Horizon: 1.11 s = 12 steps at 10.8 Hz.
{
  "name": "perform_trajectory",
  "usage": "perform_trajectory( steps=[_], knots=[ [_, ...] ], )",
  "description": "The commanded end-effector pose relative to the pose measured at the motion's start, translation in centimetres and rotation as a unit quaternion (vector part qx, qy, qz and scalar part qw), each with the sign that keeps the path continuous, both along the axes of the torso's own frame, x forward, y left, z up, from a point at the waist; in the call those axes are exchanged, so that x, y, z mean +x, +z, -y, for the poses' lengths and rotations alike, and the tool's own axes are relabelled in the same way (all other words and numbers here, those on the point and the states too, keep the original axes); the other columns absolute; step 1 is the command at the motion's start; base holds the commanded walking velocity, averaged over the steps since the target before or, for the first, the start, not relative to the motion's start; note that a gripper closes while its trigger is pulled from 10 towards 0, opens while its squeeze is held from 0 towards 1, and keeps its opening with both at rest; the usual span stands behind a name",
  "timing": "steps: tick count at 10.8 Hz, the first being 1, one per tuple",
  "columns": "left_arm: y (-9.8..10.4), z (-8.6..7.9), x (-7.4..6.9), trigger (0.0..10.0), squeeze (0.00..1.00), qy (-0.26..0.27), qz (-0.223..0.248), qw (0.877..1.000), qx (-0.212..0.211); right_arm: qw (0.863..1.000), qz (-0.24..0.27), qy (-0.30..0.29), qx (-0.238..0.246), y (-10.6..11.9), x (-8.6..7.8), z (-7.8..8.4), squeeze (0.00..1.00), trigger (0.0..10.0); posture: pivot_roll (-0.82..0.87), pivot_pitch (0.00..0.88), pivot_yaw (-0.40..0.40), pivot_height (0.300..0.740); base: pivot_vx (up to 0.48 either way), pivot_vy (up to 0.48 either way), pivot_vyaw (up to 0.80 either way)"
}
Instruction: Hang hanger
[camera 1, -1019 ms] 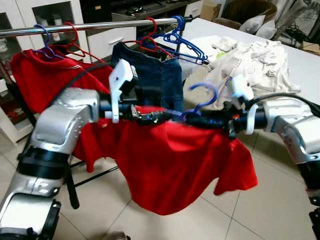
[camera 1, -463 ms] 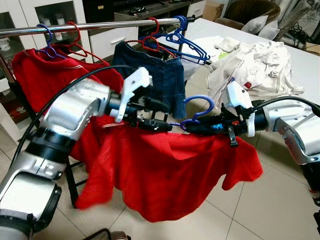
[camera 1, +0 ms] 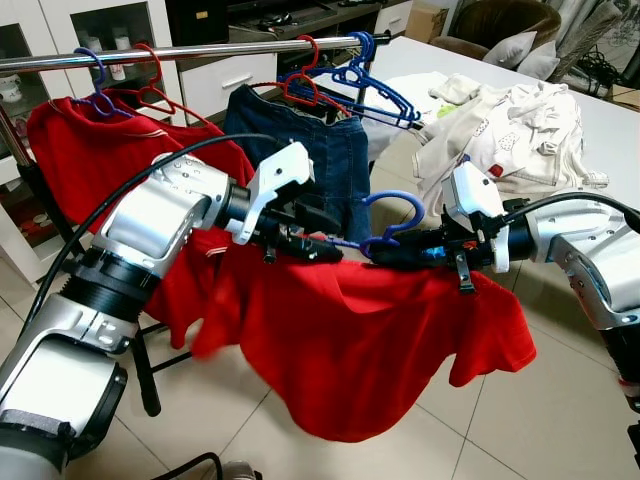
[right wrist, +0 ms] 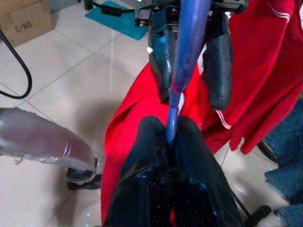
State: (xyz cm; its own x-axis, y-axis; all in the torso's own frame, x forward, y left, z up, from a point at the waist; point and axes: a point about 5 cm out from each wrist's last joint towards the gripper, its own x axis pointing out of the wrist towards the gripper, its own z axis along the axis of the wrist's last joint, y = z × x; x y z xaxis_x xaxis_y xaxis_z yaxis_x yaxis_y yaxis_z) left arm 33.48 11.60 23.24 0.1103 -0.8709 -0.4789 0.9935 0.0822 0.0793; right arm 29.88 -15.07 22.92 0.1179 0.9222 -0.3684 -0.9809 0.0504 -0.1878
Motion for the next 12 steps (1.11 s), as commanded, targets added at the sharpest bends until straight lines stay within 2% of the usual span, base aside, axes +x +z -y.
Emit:
perform_trajectory(
  steps=[1, 6, 9, 10, 11, 12],
  knots=[
    [0.24, -0.01, 0.27, 0.0, 0.0, 0.007, 0.006, 1.0, 0.015, 0.999, 0.015, 0.034, 0.0, 0.76, -0.57, -0.62, 0.0, 10.0, 0.09, 0.0, -0.084, 0.74, 0.0, 0.0, 0.0],
    [0.26, 0.42, -0.03, 0.0, 0.0, -0.017, 0.005, 1.0, 0.015, 0.999, 0.016, 0.045, -0.008, 0.67, -0.78, -0.93, 0.0, 10.0, 0.09, 0.0, -0.086, 0.74, 0.0, 0.0, 0.0],
    [0.46, 0.37, -0.27, 0.0, 0.0, -0.014, 0.005, 1.0, -0.003, 0.999, 0.007, 0.039, -0.004, 0.72, -0.6, -0.75, 0.0, 10.0, 0.09, 0.0, -0.087, 0.74, 0.0, 0.0, 0.0],
    [0.55, 0.23, -0.36, 0.0, 0.0, -0.013, 0.004, 1.0, -0.01, 0.999, -0.003, 0.033, 0.002, 0.82, -0.49, -0.64, 0.62, 10.0, 0.09, 0.0, -0.087, 0.74, 0.0, 0.0, 0.0],
    [0.55, 0.03, -0.5, 0.0, 0.0, -0.011, 0.001, 1.0, -0.015, 1.0, -0.005, 0.029, 0.01, 1.04, -0.3, -0.52, 1.0, 10.0, 0.09, 0.0, -0.09, 0.74, 0.0, 0.0, 0.0],
    [0.5, -0.13, -0.64, 0.0, 0.0, -0.012, -0.003, 1.0, -0.019, 0.999, -0.008, 0.029, 0.016, 1.25, -0.21, -0.43, 1.0, 10.0, 0.09, 0.0, -0.092, 0.74, 0.0, 0.0, 0.0]
  ],
)
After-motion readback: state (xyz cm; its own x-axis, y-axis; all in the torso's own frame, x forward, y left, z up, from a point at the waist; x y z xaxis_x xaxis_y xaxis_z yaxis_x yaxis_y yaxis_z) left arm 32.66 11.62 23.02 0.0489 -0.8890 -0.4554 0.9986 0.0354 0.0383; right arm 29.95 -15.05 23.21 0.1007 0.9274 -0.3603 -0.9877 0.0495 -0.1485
